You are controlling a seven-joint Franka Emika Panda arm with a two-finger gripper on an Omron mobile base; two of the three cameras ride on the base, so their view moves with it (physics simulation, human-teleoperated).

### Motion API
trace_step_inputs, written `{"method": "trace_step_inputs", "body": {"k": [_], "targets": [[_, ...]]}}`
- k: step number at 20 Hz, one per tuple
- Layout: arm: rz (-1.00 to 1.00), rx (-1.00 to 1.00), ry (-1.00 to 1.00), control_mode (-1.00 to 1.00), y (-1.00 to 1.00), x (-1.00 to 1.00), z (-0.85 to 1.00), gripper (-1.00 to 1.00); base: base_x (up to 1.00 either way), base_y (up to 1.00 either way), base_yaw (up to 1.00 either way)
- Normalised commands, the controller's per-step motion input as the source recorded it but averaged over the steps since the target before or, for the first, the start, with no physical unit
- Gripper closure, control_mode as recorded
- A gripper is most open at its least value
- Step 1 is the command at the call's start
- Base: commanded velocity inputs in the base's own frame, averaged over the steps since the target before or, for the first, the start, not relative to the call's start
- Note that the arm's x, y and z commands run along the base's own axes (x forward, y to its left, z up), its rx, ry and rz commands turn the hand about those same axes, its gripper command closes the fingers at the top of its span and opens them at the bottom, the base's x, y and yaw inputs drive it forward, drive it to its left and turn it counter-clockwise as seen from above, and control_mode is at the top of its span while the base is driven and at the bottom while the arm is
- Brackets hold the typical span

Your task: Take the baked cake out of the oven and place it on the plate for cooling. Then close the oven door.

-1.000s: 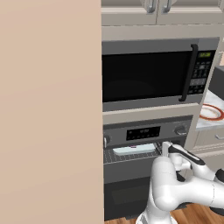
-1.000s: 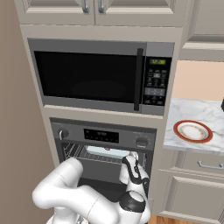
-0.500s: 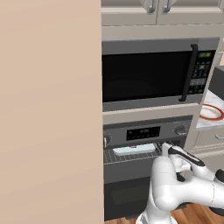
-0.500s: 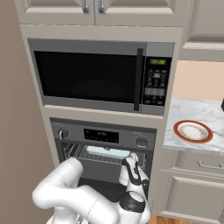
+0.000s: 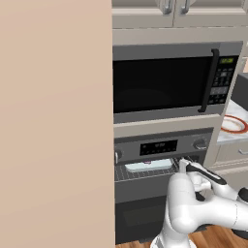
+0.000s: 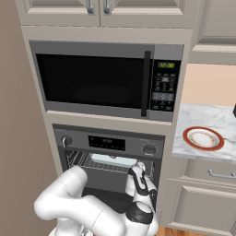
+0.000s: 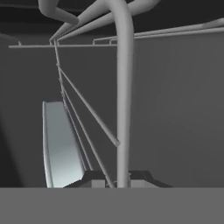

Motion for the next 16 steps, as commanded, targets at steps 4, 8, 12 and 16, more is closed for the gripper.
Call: {"method": "trace_step_inputs", "body": {"k": [4, 8, 12, 16], "targets": [[0.0, 0.0, 0.01, -1.0, -0.06, -0.1, 0.0, 1.0, 0.0, 0.0, 0.0], [0.0, 0.0, 0.05, -1.0, -0.13, -0.08, 0.0, 1.0, 0.0, 0.0, 0.0], [0.0, 0.0, 0.11, -1.0, -0.18, -0.14, 0.0, 1.0, 0.0, 0.0, 0.0], [0.0, 0.0, 0.13, -1.0, -0.24, -0.17, 0.0, 1.0, 0.0, 0.0, 0.0]]}}
